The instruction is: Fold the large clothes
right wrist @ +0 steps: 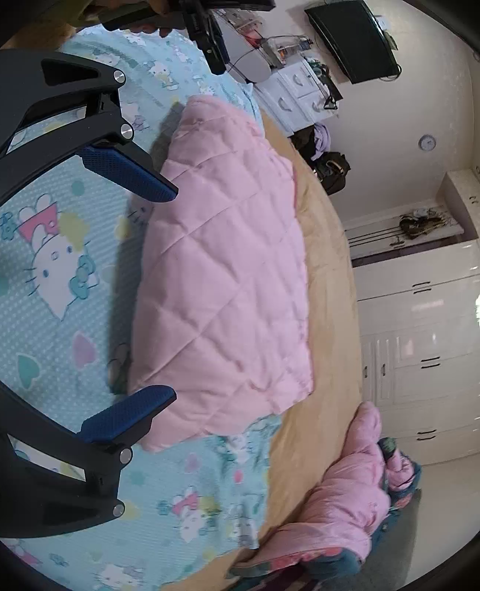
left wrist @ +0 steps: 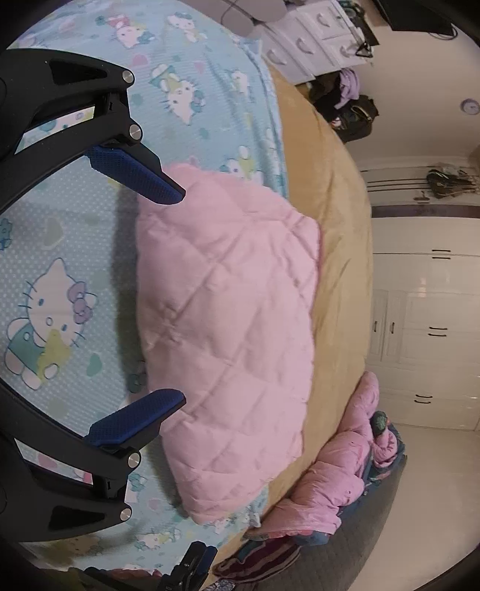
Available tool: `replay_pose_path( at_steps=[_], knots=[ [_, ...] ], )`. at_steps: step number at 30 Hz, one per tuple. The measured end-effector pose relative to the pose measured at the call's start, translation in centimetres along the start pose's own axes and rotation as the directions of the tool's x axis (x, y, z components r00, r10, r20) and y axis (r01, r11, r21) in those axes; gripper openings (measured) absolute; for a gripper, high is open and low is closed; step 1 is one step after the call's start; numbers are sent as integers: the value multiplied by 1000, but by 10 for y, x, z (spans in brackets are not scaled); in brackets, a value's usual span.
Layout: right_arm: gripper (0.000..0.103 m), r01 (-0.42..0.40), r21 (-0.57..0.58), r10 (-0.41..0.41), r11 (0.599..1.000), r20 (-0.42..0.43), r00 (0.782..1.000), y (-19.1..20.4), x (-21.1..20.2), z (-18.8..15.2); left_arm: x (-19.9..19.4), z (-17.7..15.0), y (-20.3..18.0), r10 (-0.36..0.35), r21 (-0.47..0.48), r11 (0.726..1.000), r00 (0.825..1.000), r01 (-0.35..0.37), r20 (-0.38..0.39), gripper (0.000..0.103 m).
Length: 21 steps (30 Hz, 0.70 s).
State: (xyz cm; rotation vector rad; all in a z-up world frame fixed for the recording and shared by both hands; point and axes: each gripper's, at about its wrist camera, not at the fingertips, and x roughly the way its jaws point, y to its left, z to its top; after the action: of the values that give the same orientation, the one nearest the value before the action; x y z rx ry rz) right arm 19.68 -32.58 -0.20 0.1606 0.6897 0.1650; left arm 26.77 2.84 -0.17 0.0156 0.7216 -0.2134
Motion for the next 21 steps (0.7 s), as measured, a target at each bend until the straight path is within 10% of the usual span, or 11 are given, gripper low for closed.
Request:
replay_pose_path(
  at_steps=[12,21],
  knots=[
    [99,42,151,-31,988,-78,996,-51,17,-22,27,-32,29,29,-67,997,995,-35,-91,94],
    [99,-7,387,66,922,-140,988,-104,38,-26,53,-39,91,-123,-349,935,981,63,-153,94]
  ],
)
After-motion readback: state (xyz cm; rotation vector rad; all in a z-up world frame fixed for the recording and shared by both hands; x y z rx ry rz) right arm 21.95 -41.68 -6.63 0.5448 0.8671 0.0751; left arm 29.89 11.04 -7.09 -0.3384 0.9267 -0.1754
